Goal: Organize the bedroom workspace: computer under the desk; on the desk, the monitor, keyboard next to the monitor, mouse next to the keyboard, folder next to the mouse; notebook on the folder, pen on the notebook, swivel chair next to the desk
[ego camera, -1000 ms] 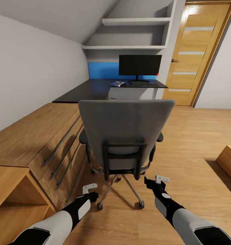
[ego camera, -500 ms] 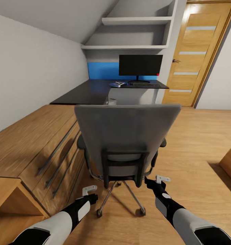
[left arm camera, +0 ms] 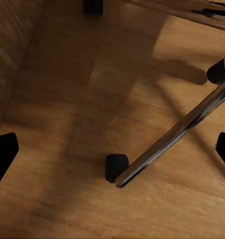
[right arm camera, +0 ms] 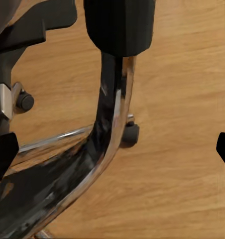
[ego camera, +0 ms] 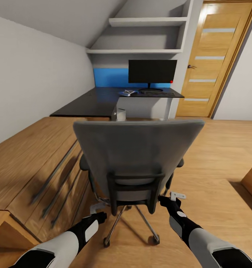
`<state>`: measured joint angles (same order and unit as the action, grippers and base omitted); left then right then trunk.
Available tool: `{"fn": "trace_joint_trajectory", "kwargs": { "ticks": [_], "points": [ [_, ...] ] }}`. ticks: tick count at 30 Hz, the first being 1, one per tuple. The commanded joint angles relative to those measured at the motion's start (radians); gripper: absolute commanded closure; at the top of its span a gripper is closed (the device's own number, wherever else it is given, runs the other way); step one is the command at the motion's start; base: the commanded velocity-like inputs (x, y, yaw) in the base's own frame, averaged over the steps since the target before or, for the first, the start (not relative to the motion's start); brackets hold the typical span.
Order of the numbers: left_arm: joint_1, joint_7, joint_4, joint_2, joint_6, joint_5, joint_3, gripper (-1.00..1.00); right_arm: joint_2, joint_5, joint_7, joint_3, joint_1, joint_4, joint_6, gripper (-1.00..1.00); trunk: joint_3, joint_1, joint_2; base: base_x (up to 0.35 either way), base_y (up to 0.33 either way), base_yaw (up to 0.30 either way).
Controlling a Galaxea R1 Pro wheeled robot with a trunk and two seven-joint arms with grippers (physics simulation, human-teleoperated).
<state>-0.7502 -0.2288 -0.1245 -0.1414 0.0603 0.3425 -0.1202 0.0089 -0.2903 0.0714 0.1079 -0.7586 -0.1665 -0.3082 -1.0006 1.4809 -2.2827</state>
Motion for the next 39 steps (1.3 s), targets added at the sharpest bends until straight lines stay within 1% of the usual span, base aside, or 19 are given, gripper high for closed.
{"fn": "trace_joint_trajectory", "kwargs": {
  "ticks": [1,14,23,39],
  "points": [
    [0.0,-0.006,-0.003,0.0,0.006,0.008,-0.009,-1.0,0.0,-0.007,0.005,0.009,-0.001,0.001,-0.003,-1.0,-0.001,0.0,0.0,0.274,0.0,-0.124],
    [0.0,-0.006,-0.002,0.0,0.004,0.007,-0.009,-1.0,0.002,-0.006,0.005,0.01,-0.001,0.001,-0.003,-1.0,-0.001,0.0,0.0,0.297,-0.013,-0.025],
    [0.0,-0.006,-0.003,0.0,0.003,0.007,-0.009,-1.0,0.002,-0.006,0.005,0.01,-0.001,0.001,-0.003,-1.0,0.004,0.0,0.0,0.317,-0.147,-0.116],
    [0.0,-0.006,-0.002,0.001,0.003,0.007,-0.009,-1.0,0.002,-0.005,0.005,0.01,-0.001,0.011,-0.005,-1.0,0.005,0.0,0.0,0.309,-0.176,-0.009]
  ]
}}
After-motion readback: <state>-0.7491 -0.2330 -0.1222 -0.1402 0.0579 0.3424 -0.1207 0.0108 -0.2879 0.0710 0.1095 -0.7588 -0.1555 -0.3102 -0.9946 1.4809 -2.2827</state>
